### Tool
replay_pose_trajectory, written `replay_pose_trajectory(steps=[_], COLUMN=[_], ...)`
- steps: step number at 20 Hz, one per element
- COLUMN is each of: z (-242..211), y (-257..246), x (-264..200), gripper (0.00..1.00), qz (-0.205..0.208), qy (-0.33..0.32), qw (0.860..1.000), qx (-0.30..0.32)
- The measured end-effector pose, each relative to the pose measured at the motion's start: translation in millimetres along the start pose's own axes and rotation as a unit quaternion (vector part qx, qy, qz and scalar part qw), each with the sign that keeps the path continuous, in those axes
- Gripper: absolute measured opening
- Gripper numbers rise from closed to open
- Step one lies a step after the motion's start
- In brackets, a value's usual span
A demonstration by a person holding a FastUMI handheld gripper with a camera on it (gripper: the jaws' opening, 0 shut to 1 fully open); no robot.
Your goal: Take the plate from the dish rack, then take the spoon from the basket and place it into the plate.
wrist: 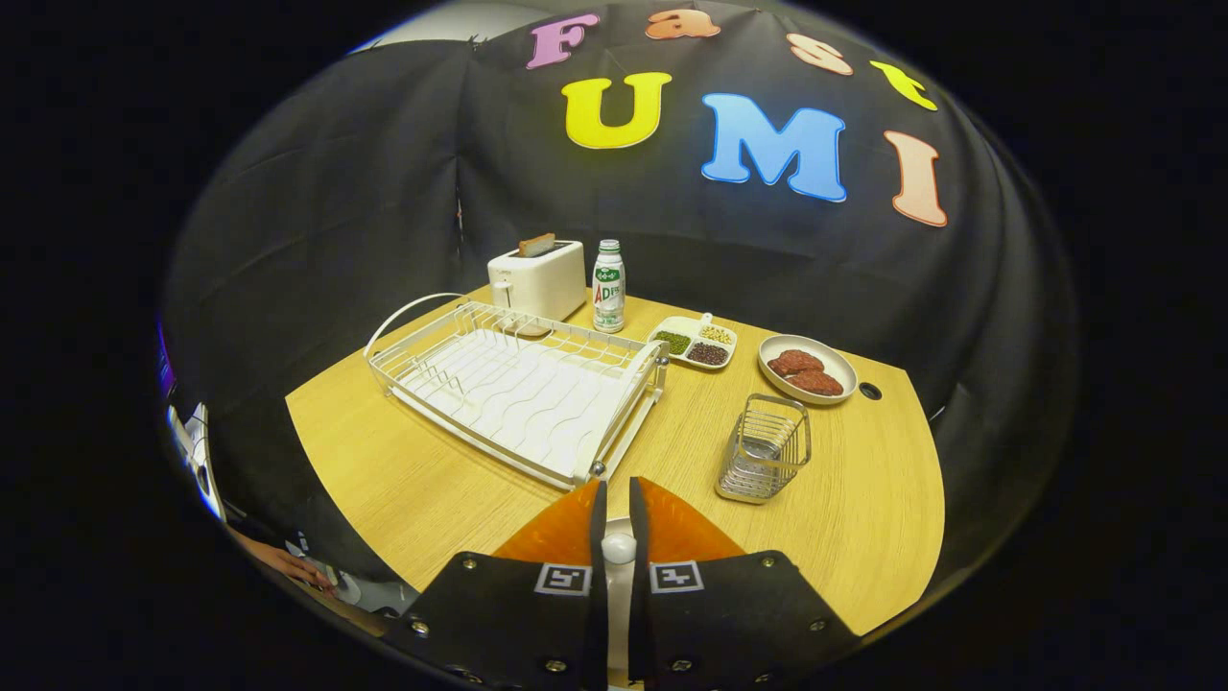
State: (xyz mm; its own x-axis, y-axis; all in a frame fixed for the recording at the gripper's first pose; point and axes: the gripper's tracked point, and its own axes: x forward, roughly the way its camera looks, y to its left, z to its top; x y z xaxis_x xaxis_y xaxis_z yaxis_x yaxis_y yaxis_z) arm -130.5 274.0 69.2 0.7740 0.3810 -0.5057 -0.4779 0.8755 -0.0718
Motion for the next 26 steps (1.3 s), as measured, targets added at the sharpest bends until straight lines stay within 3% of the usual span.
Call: replay_pose_trajectory(steps=[6,9,10,11,15,19,23,25,26], z=[-2,1,5,7,36,79,137,163,164], y=[-2,-11,-14,-17,-50,-99,-146,-157,-167], x=[10,12,10,9,-17,-60,-121,-149,-158], gripper=[0.10,0.17,0.22,0.43,0.46,0.46,0.46,0.97,0.95], qz=[0.003,-0.004,-0.006,-0.009,-0.048,-0.108,-0.160,-0.170,-0.185], qy=[0.010,0.004,-0.003,-0.009,-0.062,-0.139,-0.246,-0.296,-0.303], qw=[1.000,1.000,1.000,1.000,0.997,0.982,0.951,0.934,0.929], qx=[0.004,0.004,0.006,0.010,0.025,0.061,0.100,0.103,0.103])
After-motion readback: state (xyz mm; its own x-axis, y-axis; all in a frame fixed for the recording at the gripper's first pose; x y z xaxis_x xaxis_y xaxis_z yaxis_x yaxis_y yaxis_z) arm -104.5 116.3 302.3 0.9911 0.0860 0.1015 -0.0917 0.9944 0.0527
